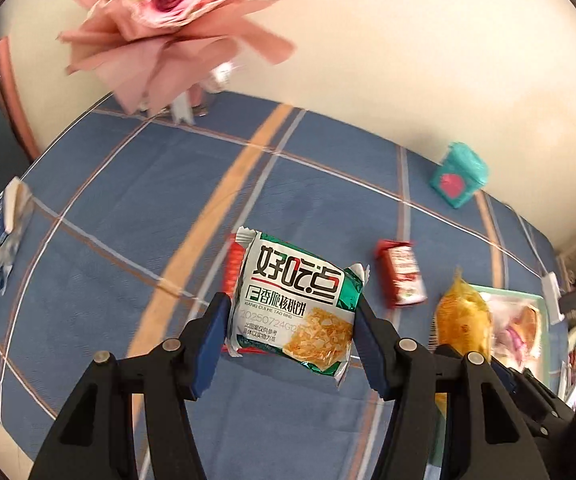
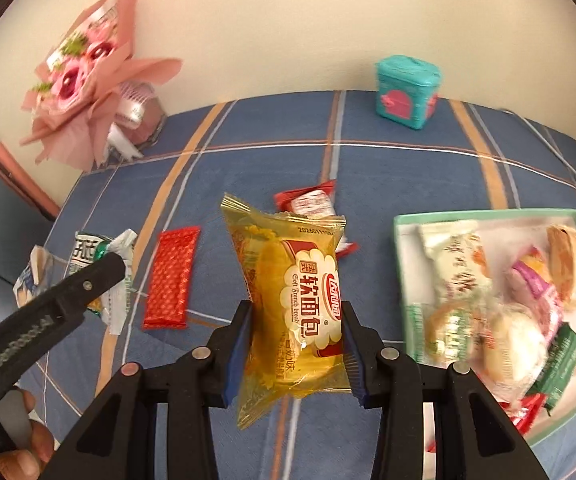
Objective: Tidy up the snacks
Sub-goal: 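Lift the cracker packet and yellow bun bag and carry both over the tray, then open both tools to drop the cracker packet and bun bag in the tray, then withdraw both tools from the tray toward the remaining snacks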
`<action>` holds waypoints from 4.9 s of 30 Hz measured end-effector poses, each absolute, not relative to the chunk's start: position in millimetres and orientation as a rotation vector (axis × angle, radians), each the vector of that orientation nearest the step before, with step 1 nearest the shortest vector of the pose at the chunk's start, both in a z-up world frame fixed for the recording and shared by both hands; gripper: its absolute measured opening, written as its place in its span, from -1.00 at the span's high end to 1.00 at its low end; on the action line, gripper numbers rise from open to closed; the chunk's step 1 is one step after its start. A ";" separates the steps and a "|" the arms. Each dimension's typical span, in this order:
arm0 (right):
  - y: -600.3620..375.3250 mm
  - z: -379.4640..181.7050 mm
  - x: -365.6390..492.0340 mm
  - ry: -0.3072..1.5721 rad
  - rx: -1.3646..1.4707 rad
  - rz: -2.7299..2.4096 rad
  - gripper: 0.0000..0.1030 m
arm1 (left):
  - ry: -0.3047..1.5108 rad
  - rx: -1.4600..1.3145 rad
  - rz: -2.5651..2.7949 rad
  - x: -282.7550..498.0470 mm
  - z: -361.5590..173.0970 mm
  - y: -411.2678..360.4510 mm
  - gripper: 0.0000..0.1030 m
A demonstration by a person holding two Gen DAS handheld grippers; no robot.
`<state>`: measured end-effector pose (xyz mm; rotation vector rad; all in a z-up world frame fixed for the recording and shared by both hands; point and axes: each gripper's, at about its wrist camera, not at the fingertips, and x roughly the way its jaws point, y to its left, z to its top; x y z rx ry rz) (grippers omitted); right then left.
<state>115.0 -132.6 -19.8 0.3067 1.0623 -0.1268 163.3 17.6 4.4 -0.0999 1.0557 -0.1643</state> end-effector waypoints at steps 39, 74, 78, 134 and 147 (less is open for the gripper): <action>-375.6 -34.7 36.1 0.961 0.606 -0.514 0.14 | 1.080 0.200 -0.529 138.9 -12.9 -248.6 -0.19; -355.0 -22.8 39.1 1.081 0.497 -0.521 -0.24 | 1.174 0.135 -0.526 144.8 -13.3 -223.0 -0.39; -347.0 -16.7 37.7 1.078 0.472 -0.516 -0.45 | 1.156 0.136 -0.497 148.3 -5.3 -208.6 -0.47; -150.6 -21.1 102.8 1.095 0.201 -0.113 -1.00 | 1.109 0.116 0.071 190.1 -0.5 45.3 -0.94; -121.0 -38.9 121.9 1.107 0.195 -0.068 -1.00 | 1.132 0.123 0.061 212.1 -10.6 46.7 -0.94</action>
